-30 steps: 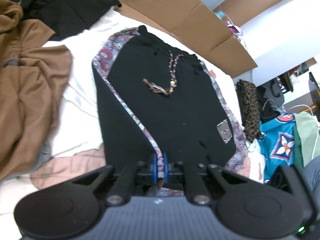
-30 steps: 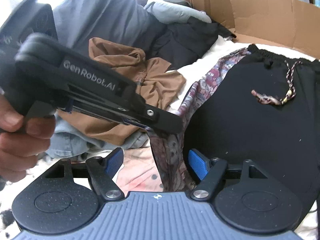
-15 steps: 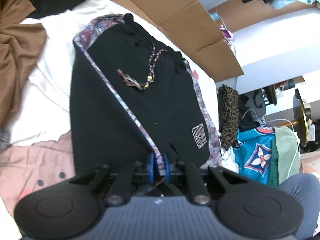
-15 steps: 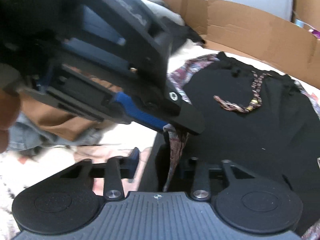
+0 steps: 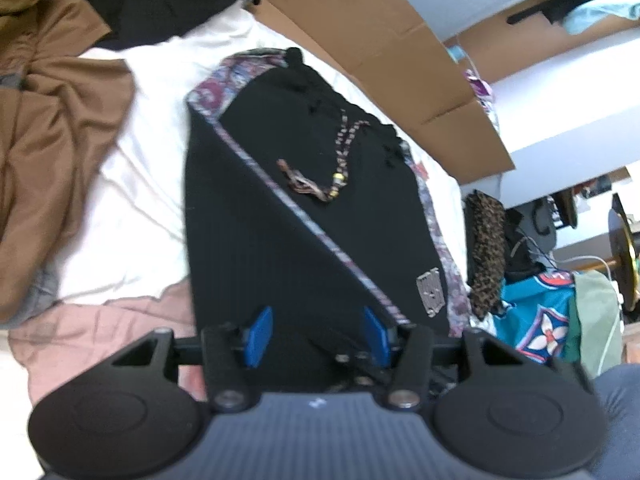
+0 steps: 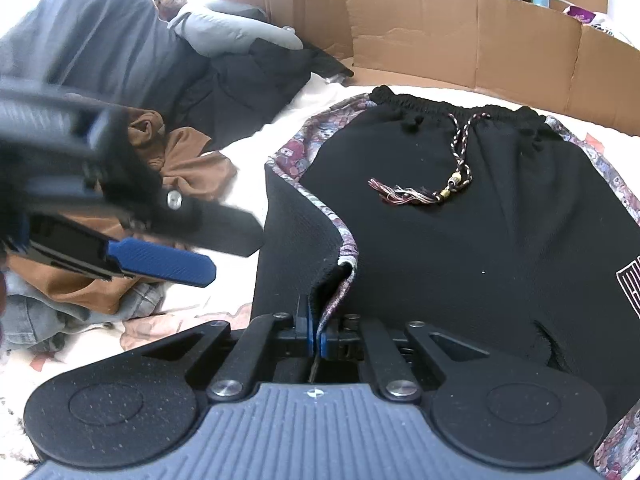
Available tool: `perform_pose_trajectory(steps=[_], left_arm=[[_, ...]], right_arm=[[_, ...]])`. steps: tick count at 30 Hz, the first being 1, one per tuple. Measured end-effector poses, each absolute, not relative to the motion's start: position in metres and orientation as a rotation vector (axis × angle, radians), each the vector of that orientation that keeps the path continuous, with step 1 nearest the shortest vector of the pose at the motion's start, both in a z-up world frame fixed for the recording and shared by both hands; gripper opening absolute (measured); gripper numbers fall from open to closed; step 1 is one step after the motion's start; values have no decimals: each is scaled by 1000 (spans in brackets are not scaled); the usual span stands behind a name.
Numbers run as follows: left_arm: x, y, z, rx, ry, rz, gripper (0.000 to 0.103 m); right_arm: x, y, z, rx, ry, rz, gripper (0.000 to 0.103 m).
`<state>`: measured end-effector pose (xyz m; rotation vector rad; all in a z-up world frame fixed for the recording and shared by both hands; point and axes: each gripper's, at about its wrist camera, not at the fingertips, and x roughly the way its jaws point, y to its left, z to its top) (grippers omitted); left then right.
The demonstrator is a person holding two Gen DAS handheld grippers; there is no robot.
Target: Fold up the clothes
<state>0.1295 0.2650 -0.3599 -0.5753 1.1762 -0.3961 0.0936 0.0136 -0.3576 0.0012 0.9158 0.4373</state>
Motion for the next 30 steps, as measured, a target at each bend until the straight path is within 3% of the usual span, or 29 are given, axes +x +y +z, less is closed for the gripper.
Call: perform_pose_trajectory(steps=[16,30], left_arm=[[134,283,-360,-501,1192,-291,60],[131,257,-377,-458,1240,-325,60]], right_arm=[[181,-8,-280,-98,1127,503,1],[249,-48,-257,-158,1314,486,1]])
